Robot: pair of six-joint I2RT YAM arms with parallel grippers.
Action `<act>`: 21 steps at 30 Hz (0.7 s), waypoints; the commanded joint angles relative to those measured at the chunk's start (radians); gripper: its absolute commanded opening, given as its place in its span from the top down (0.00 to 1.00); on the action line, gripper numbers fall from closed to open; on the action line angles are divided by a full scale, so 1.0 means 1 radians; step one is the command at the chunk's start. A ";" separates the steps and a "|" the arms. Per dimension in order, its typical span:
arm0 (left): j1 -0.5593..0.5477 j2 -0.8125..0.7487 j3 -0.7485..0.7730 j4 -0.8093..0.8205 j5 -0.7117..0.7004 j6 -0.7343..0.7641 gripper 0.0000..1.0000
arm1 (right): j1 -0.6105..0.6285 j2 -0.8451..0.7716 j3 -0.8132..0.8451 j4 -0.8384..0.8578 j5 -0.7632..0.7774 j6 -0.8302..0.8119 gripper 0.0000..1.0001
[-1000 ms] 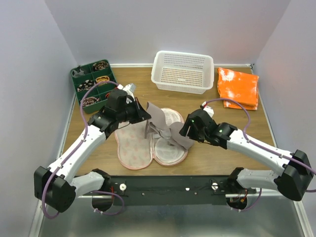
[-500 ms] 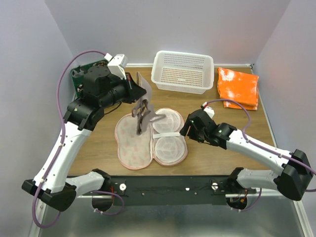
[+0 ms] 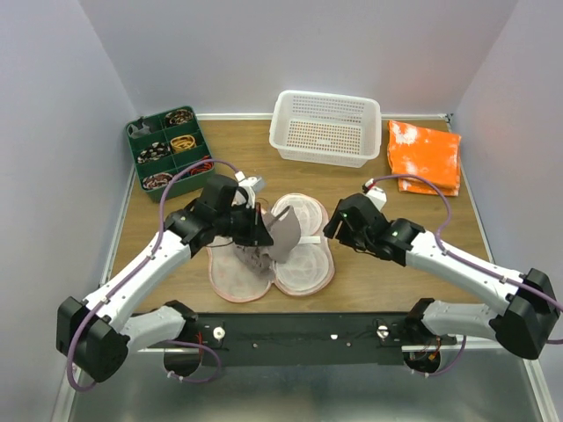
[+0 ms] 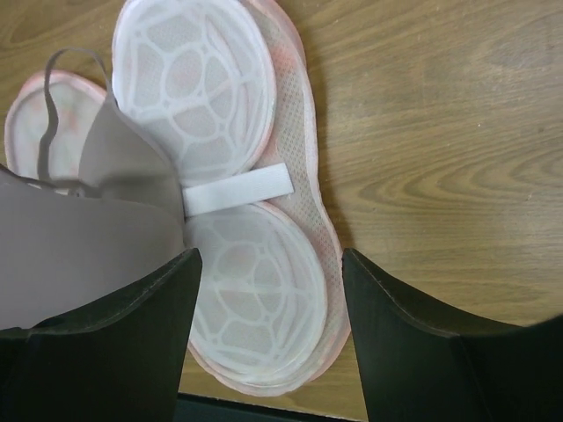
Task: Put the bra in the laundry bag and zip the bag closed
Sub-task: Adjust the bra in the laundry bag.
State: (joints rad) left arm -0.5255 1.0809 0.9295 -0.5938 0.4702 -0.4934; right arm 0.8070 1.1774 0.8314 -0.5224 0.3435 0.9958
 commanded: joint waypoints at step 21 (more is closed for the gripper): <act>-0.215 0.062 0.100 0.144 -0.045 0.009 0.35 | -0.015 -0.193 0.058 -0.159 0.287 0.133 0.25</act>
State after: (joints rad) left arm -0.7395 1.2224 1.0191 -0.4541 0.4877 -0.5152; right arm 0.8005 1.0496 0.8505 -0.6209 0.5152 1.0977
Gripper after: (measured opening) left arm 0.613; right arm 0.745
